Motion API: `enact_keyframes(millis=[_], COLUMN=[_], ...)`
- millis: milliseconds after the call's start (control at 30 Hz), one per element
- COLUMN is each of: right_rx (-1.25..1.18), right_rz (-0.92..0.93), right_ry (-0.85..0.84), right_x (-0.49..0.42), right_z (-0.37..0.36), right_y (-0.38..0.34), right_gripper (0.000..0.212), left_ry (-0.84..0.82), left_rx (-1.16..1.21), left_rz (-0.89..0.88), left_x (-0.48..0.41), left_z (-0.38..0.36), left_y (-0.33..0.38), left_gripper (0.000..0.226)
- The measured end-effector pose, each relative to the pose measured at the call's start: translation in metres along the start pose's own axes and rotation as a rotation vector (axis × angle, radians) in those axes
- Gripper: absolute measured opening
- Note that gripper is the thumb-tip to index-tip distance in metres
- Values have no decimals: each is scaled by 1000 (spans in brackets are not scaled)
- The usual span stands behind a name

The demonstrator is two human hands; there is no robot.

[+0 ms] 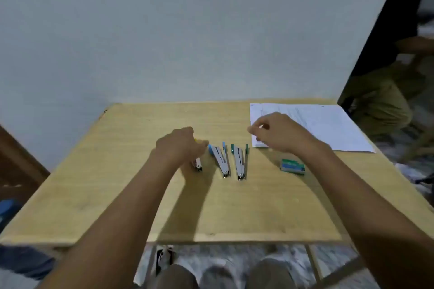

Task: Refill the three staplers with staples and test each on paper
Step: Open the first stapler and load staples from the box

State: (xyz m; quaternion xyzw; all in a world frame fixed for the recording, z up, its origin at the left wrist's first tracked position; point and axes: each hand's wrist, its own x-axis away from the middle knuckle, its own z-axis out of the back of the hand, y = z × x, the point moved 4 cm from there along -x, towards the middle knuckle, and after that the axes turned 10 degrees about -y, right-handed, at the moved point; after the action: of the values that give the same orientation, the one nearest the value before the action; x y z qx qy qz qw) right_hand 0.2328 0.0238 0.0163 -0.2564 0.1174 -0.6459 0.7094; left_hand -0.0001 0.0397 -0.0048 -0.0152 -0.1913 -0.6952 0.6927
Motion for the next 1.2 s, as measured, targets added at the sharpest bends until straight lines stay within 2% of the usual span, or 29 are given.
enact_keyframes(millis=[100,233,367,500,667,767,867,967,1033,1200], right_rx=[-48,-51,-68,-116,-225,-327,-431,-453,-437,-423], right_rz=[-136,-209,-268,-273,-214,-136,-61,15,71,184], right_ry=[-9,11,86,110,177,268,348,406,417,440], right_x=[13,10,1,1,12,24,41,55,62,70], right_z=[-29,-58,-66,-65,-65,-62,-59,-60,-64,-71], right_y=[4,-2,-1,0,2,0,-14,-32,-44,-58], right_gripper=[39,30,28,27,40,36,24,20,16,11], left_ry=[-35,142,297,505,386,377,332,157,163,268], left_rx=[82,187,203,149,138,204,450,773,805,824], left_rz=[3,-21,-37,-94,-96,-110,-213,-407,-465,-465], left_x=[16,25,29,34,26,28,42,63,77,90], left_z=[-26,-43,-49,-46,-55,-54,-44,-36,-32,-26], left_y=[-5,-5,-9,9,26,24,25,33,31,13], left_gripper=[50,33,33,45,46,43,38,22,27,25])
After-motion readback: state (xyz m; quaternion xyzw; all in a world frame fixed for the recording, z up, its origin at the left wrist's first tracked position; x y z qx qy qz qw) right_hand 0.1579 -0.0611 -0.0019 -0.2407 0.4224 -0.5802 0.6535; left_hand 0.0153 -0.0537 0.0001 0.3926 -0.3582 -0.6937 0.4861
